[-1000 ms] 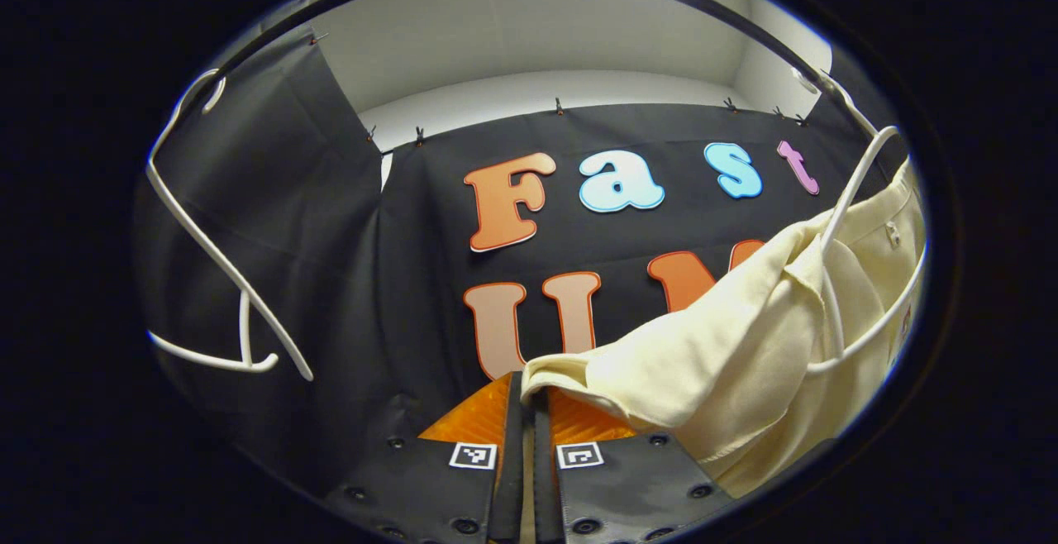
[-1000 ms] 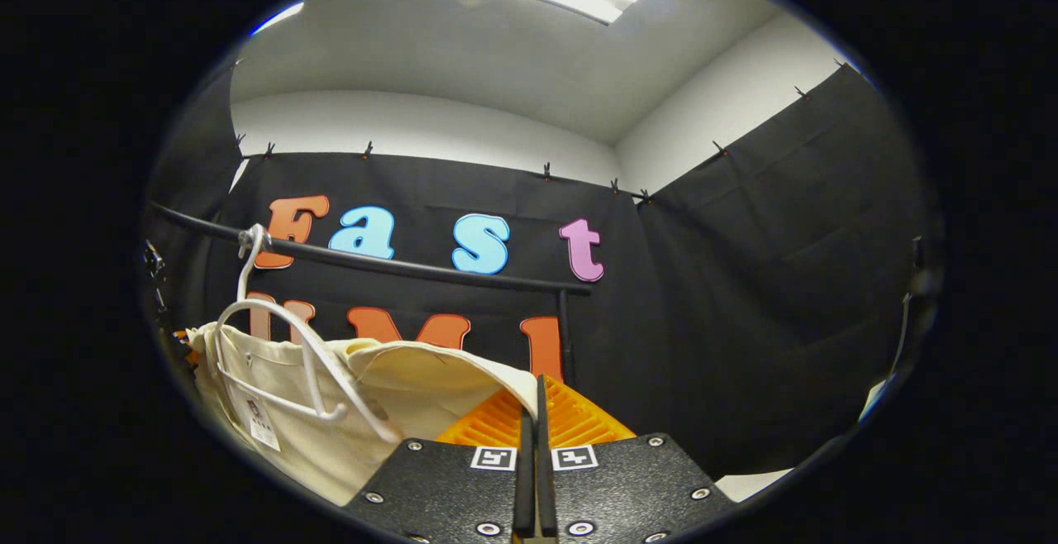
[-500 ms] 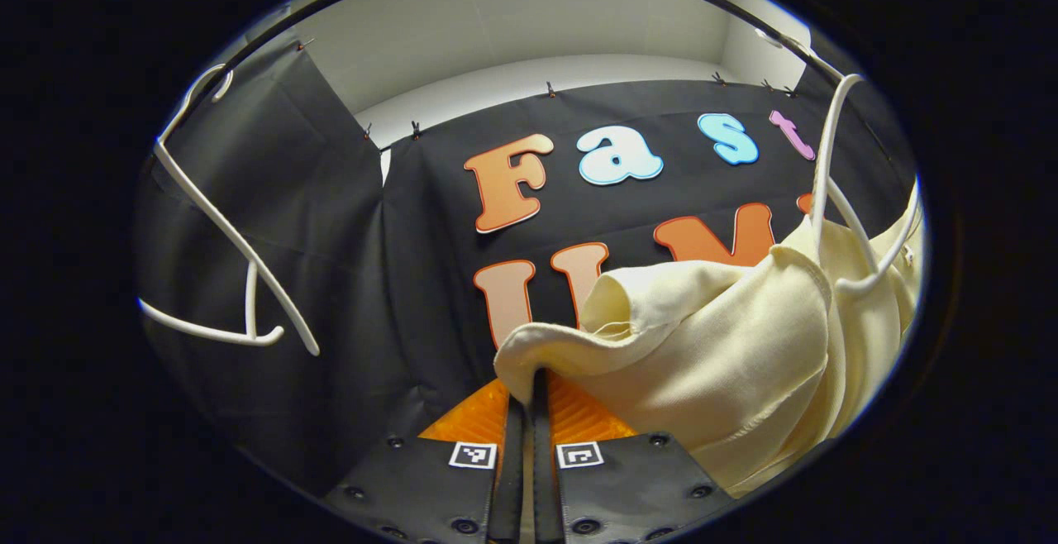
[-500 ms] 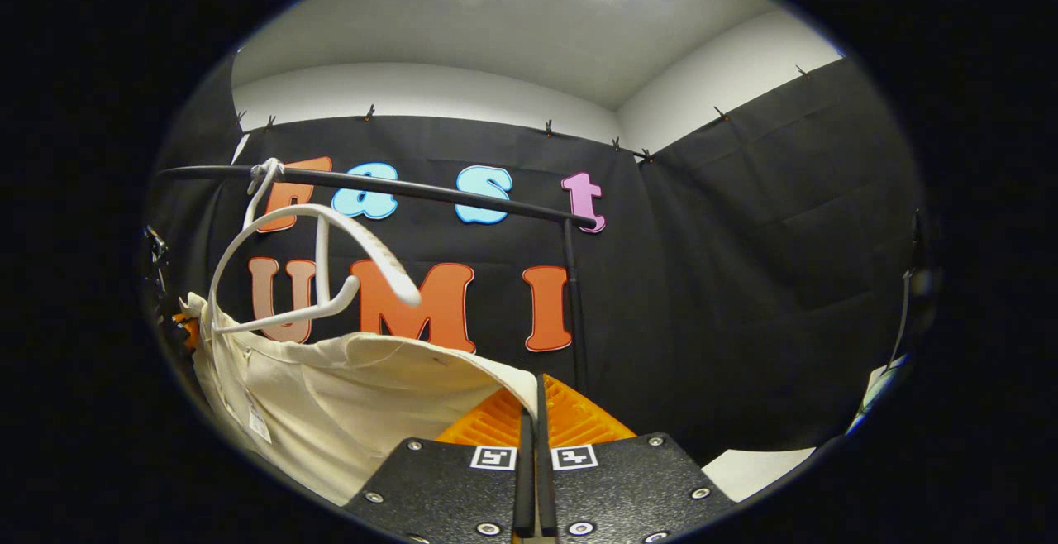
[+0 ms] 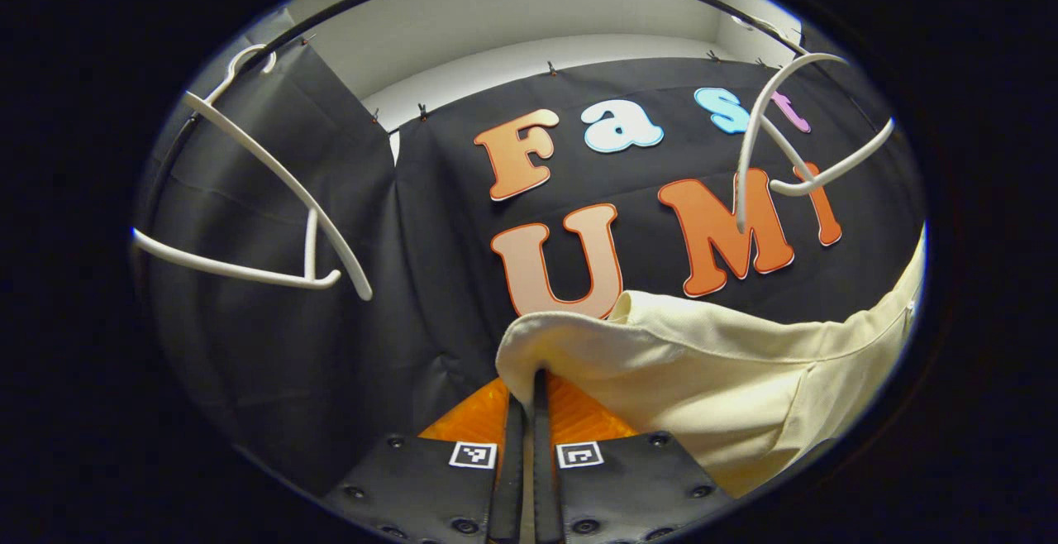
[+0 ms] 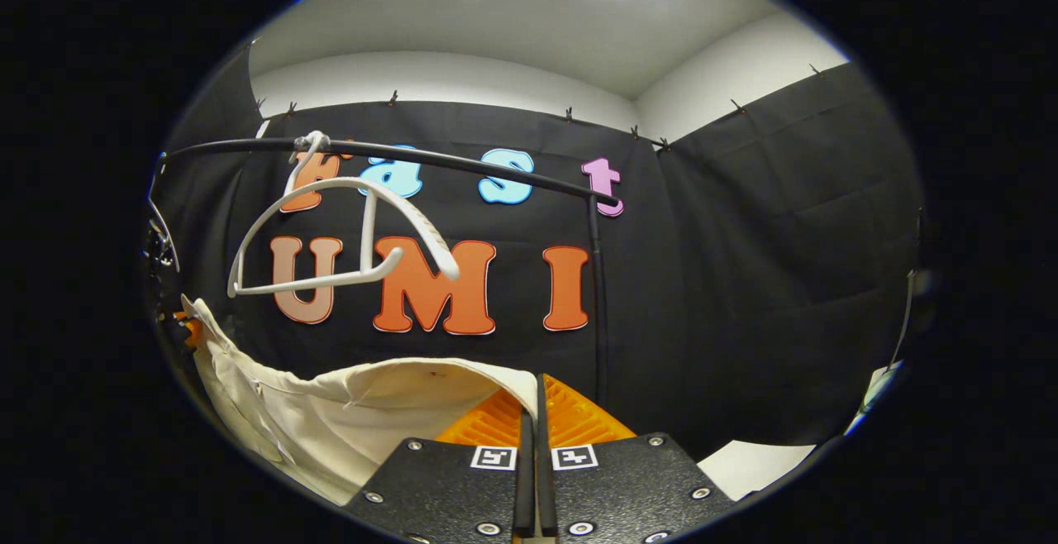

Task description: Grasp the clothes on the hanger with both hands and then place them into the laundry hamper below.

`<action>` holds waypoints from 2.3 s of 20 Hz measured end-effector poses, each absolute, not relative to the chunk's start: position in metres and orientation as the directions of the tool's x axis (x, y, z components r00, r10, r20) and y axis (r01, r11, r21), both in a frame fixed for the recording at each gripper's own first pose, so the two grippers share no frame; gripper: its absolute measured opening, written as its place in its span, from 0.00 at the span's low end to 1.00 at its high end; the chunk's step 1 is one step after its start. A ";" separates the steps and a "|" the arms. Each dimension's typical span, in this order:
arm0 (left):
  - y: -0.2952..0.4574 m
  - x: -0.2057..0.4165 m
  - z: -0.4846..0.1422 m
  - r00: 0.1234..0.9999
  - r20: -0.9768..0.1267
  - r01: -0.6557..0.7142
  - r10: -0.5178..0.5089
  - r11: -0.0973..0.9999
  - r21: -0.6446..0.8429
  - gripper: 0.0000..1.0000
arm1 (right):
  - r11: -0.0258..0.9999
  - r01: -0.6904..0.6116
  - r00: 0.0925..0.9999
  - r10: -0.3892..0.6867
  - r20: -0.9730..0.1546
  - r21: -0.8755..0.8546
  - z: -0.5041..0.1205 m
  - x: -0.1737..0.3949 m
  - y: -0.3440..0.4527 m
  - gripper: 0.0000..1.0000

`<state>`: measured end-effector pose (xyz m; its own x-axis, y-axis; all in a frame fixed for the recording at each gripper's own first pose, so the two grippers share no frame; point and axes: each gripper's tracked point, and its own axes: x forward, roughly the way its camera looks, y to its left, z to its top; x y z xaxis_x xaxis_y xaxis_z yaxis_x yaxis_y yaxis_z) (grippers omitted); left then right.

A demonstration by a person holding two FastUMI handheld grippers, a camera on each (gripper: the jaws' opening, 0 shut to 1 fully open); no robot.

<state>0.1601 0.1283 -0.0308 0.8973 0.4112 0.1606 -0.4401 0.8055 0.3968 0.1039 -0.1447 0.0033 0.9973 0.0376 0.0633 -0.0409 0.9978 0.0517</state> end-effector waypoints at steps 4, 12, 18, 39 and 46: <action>0.124 0.122 -0.029 0.898 0.131 -0.437 0.421 0.815 0.380 0.12 | 0.997 -0.067 0.995 0.064 0.075 0.042 0.012 0.083 -0.132 0.02; 0.098 0.061 -0.041 0.944 0.039 -0.326 0.329 0.902 0.282 0.12 | 0.970 -0.242 0.969 0.241 0.057 0.013 0.020 0.033 -0.048 0.03; 0.071 0.043 -0.074 0.969 -0.070 -0.222 0.237 0.958 0.181 0.12 | 0.923 -0.375 0.922 0.381 -0.067 0.090 -0.028 0.002 0.031 0.03; -0.005 -0.012 -0.255 0.806 -0.591 -0.082 0.039 0.995 -0.047 0.12 | 0.923 -0.302 0.681 0.383 -0.624 0.238 -0.243 -0.077 0.096 0.04; 0.010 -0.032 -0.298 0.695 -0.716 -0.161 0.068 0.985 -0.063 0.11 | 0.931 -0.290 0.580 0.356 -0.733 0.223 -0.286 -0.089 0.098 0.07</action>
<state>-0.0316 0.0097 -0.2979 0.6948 0.0681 -0.7160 -0.1612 0.9849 -0.0628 -0.0887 0.0977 -0.2861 0.5799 0.3561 -0.7328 -0.2896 0.9308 0.2232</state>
